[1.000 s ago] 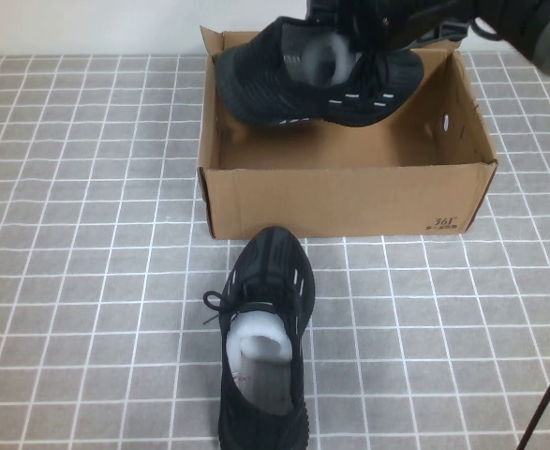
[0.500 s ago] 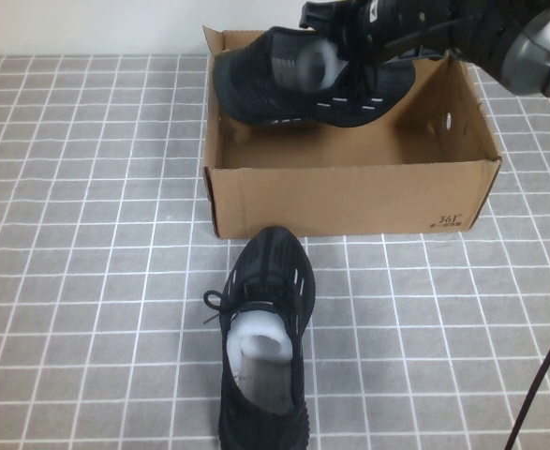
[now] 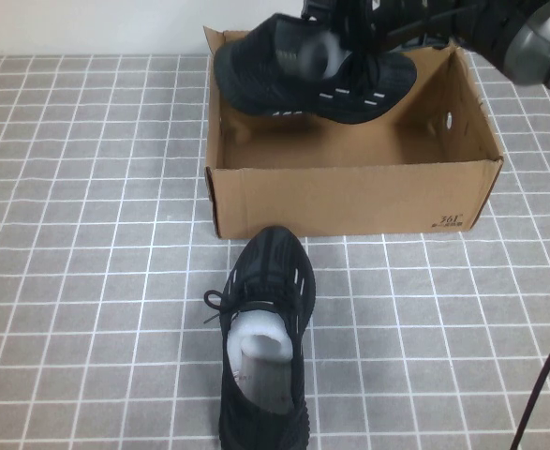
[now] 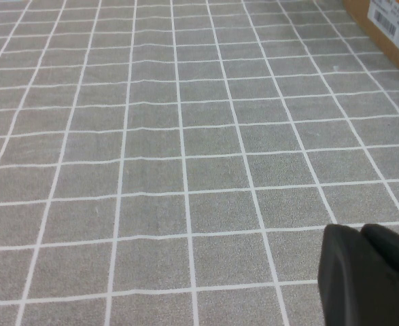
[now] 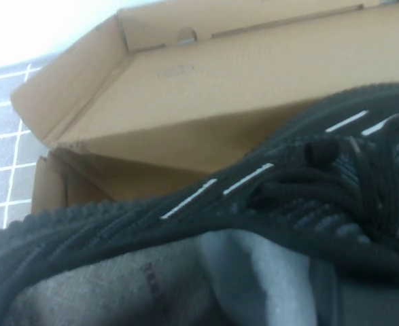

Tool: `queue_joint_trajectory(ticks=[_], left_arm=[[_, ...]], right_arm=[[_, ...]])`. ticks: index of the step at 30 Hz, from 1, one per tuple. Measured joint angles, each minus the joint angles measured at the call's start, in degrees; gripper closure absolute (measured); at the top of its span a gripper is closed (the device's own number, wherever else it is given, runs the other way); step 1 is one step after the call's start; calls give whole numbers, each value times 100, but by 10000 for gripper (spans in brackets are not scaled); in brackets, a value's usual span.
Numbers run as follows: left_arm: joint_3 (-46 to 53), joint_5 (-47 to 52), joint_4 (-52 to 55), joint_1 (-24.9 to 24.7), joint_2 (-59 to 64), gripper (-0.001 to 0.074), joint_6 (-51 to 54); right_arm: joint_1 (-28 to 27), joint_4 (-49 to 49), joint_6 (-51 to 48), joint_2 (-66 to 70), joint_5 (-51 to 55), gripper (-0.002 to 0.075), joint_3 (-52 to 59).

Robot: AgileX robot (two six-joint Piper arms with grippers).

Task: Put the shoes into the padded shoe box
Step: Place the shoe in the shoe box

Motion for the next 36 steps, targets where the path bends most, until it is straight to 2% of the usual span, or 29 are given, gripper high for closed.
queue_joint_trajectory(ticks=[14, 28, 36], left_arm=[[0, 0, 0, 0, 0, 739, 0], [0, 0, 0, 0, 0, 739, 0], [0, 0, 0, 0, 0, 739, 0]], right_arm=[[-27, -196, 218, -200, 602, 706, -57], [-27, -513, 443, 46, 600, 706, -57], [-27, -571, 443, 339, 246, 706, -57]])
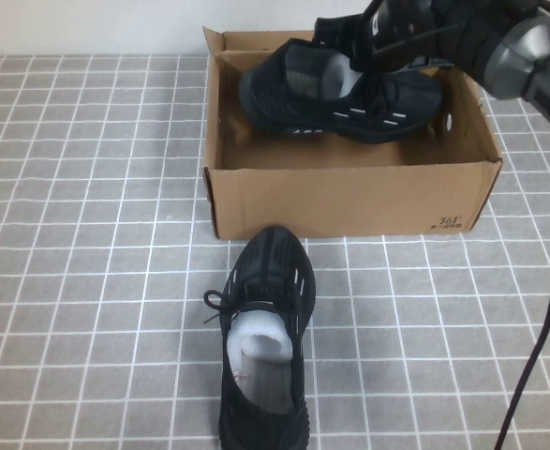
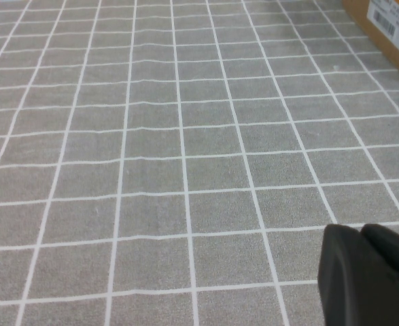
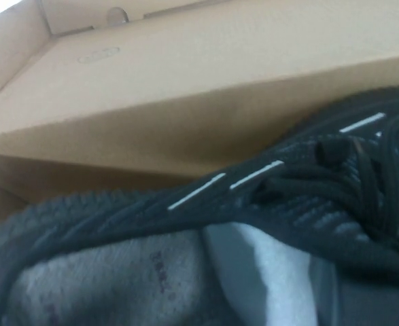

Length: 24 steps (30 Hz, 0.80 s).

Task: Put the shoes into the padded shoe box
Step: Place the shoe in the shoe box

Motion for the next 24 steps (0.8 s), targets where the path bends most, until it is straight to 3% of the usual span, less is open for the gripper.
queue_joint_trajectory(ticks=[24], left_arm=[[0, 0, 0, 0, 0, 739, 0]], right_arm=[[47, -764, -13, 684, -1103, 706, -60]])
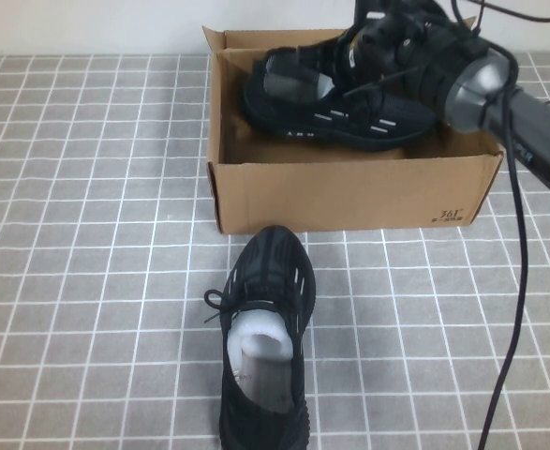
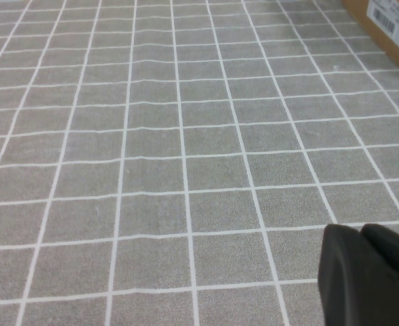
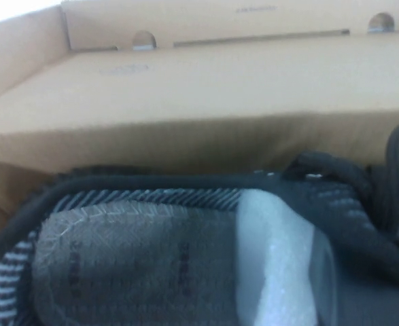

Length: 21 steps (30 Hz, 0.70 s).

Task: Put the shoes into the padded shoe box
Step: Place the shoe in the shoe box

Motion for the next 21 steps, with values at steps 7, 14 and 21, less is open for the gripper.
queue_joint_trajectory(ticks=[7, 14, 21], left_arm=[[0, 0, 0, 0, 0, 739, 0], [0, 0, 0, 0, 0, 739, 0], [0, 0, 0, 0, 0, 739, 0]], right_arm=[[22, -14, -2, 263, -51, 706, 0], [26, -39, -89, 263, -42, 706, 0], [39, -63, -295, 263, -8, 658, -9]])
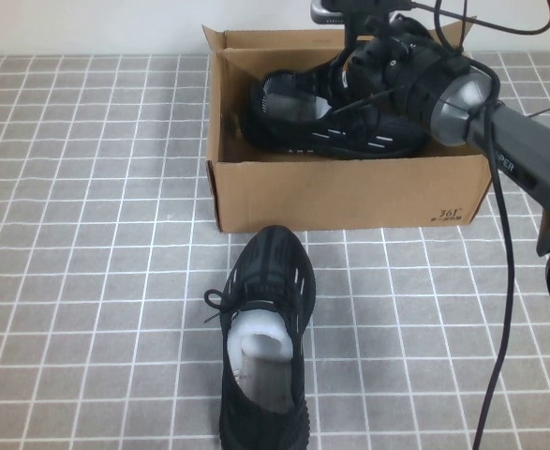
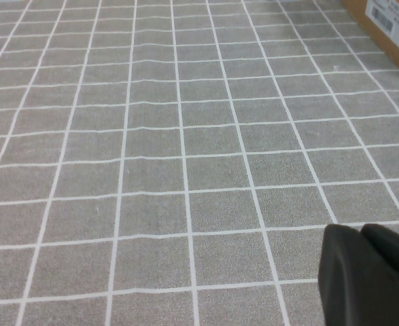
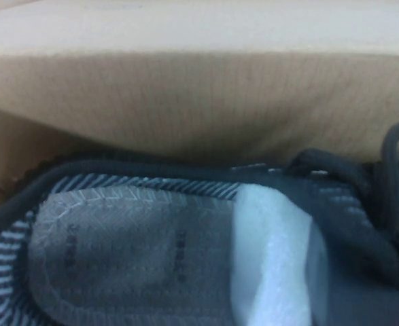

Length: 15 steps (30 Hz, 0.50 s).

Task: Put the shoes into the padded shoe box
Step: Place the shoe in the shoe box

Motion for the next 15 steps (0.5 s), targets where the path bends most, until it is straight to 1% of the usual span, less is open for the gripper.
queue_joint_trajectory(ticks=[1, 6, 7, 10, 15], left_arm=[[0, 0, 0, 0, 0, 739, 0], [0, 0, 0, 0, 0, 739, 0], [0, 0, 0, 0, 0, 739, 0], [0, 0, 0, 0, 0, 739, 0], [0, 0, 0, 0, 0, 739, 0]], right_arm=[[10, -2, -32, 0, 0, 633, 0], [10, -64, -215, -87, 103, 438, 0], [10, -64, -243, -104, 103, 415, 0], [52, -64, -400, -258, 103, 377, -30], [171, -64, -848, -735, 141, 363, -108]])
